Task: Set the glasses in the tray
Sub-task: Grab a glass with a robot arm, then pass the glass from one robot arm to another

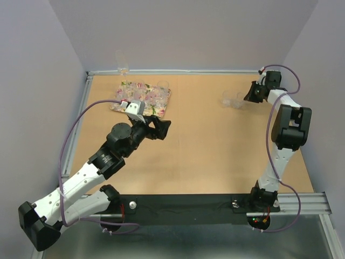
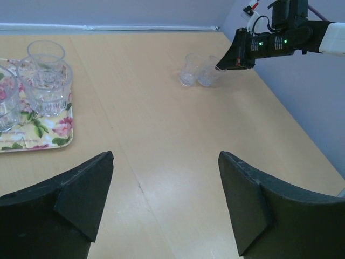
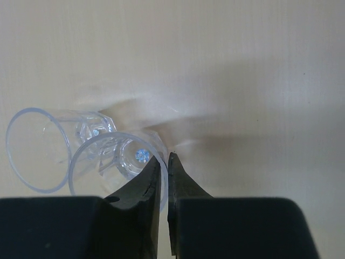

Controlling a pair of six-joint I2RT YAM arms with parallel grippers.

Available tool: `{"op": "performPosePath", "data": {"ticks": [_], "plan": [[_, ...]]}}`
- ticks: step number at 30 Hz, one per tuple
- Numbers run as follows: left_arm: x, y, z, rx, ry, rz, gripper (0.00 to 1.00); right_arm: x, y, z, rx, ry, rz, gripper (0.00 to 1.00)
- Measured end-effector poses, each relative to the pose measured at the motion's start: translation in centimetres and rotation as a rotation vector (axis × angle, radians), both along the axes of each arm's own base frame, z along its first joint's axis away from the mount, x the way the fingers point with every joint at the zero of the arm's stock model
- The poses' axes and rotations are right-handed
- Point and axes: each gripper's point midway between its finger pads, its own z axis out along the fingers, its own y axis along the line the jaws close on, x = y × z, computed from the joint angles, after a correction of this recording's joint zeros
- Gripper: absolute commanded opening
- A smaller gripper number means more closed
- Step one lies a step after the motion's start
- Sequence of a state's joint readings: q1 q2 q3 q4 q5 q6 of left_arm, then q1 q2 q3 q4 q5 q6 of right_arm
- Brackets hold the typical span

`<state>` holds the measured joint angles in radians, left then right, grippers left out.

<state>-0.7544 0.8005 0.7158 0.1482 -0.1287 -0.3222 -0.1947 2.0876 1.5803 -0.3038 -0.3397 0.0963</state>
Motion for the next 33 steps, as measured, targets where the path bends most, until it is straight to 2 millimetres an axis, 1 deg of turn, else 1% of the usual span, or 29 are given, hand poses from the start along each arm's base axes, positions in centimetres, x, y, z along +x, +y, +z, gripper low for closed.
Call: {"op": "performPosePath", "data": {"ticks": [2, 6, 8, 11, 14, 15, 16, 17, 19, 21, 23, 25, 28, 29, 30, 32, 33], "plan": [[-0.2, 0.0, -0.4, -0.012, 0.011, -0.005, 0.99, 0.0, -0.2, 0.0, -0.014, -0.002, 0.0, 0.01], [-0.6, -0.2, -1.6, -0.036, 0.038, -0.019, 0.99, -0.3, -0.5, 0.6, -0.049, -0.01, 0.001, 0.0], [-0.8, -0.4, -2.3, -0.046, 0.055, -0.029, 0.99, -0.9, -0.6, 1.3, -0.067, -0.02, 0.012, 0.0], [-1.0, -0.7, -3.1, -0.064, 0.08, -0.041, 0.99, -2.3, -0.4, 2.6, -0.096, -0.041, 0.038, 0.0], [-1.3, -1.0, -4.2, -0.088, 0.113, -0.055, 0.99, -4.3, 0.0, 4.5, -0.127, -0.073, 0.078, 0.0], [-1.4, -1.1, -4.6, -0.096, 0.123, -0.06, 0.99, -5.1, 0.2, 5.4, -0.137, -0.089, 0.093, 0.01], [-1.5, -1.2, -4.9, -0.109, 0.13, -0.065, 0.99, -5.5, 0.3, 5.8, -0.144, -0.101, 0.104, 0.0], [-1.6, -1.3, -4.9, -0.118, 0.134, -0.069, 0.99, -6.3, 0.6, 6.5, -0.151, -0.114, 0.12, 0.01], [-1.7, -1.5, -5.6, -0.133, 0.151, -0.076, 0.99, -7.9, 1.3, 7.1, -0.164, -0.132, 0.155, 0.0], [-1.8, -1.8, -5.7, -0.157, 0.162, -0.082, 0.99, -9.2, 2.0, 7.1, -0.176, -0.135, 0.182, 0.0], [-1.7, -2.1, -5.8, -0.178, 0.176, -0.084, 0.99, -10.8, 3.6, 7.2, -0.191, -0.136, 0.233, 0.01], [-1.5, -2.4, -5.9, -0.193, 0.192, -0.086, 0.99, -11.6, 4.9, 7.2, -0.205, -0.14, 0.273, 0.0], [-1.3, -2.8, -6.5, -0.21, 0.223, -0.085, 0.98, -12.9, 9.1, 7.7, -0.245, -0.168, 0.383, 0.0], [-1.3, -3.0, -6.7, -0.217, 0.239, -0.083, 0.98, -13.1, 10.0, 7.8, -0.261, -0.175, 0.405, 0.0], [-1.2, -3.1, -6.9, -0.221, 0.251, -0.081, 0.98, -13.4, 11.4, 8.0, -0.278, -0.184, 0.438, 0.0], [-1.1, -3.3, -7.5, -0.234, 0.286, -0.073, 0.97, -13.8, 13.5, 8.1, -0.315, -0.198, 0.491, 0.0], [-1.0, -3.4, -7.8, -0.24, 0.303, -0.069, 0.97, -14.0, 14.4, 8.1, -0.328, -0.201, 0.511, 0.01]]}}
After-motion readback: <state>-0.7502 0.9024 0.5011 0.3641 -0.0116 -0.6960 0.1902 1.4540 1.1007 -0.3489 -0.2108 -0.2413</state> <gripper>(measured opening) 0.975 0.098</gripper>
